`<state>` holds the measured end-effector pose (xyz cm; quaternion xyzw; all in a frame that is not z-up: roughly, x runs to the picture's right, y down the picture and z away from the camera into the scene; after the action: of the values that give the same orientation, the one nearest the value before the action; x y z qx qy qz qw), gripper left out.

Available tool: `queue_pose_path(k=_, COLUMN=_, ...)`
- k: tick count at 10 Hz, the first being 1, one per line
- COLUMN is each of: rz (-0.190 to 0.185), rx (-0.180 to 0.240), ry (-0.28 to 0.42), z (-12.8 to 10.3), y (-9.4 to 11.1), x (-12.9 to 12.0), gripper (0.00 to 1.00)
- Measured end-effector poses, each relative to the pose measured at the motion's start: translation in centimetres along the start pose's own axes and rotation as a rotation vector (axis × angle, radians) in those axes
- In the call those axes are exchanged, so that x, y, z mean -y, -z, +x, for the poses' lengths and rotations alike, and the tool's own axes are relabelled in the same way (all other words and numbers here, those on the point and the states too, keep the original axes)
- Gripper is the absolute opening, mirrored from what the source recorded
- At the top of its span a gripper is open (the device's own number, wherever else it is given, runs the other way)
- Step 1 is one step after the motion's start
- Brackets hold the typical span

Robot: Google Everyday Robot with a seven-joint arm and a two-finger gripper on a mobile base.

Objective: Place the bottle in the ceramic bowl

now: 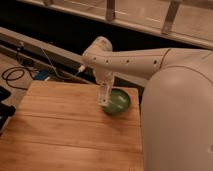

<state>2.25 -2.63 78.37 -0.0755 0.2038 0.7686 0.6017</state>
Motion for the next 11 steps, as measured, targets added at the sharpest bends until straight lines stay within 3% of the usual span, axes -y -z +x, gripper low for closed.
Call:
queue_pose_path(k=3, rz=-0.044, rx=-0.049, ry=-0.092, z=0.4, y=-1.8, x=2.6, gripper=0.00)
queue_pose_path(k=5, rz=-0.095, rx=-0.087, ry=-0.165, z=0.4, y=-3.8, x=4.8, gripper=0.00)
queue_pose_path(k=9, rz=-0.130, rx=-0.160, ry=-0.181, z=-0.2, y=-7.2, x=5.4, gripper=0.00)
queue_pose_path(k=11, rz=-0.129, rx=-0.187, ry=-0.148, z=0.0, y=-8.2, x=3.9, gripper=0.03)
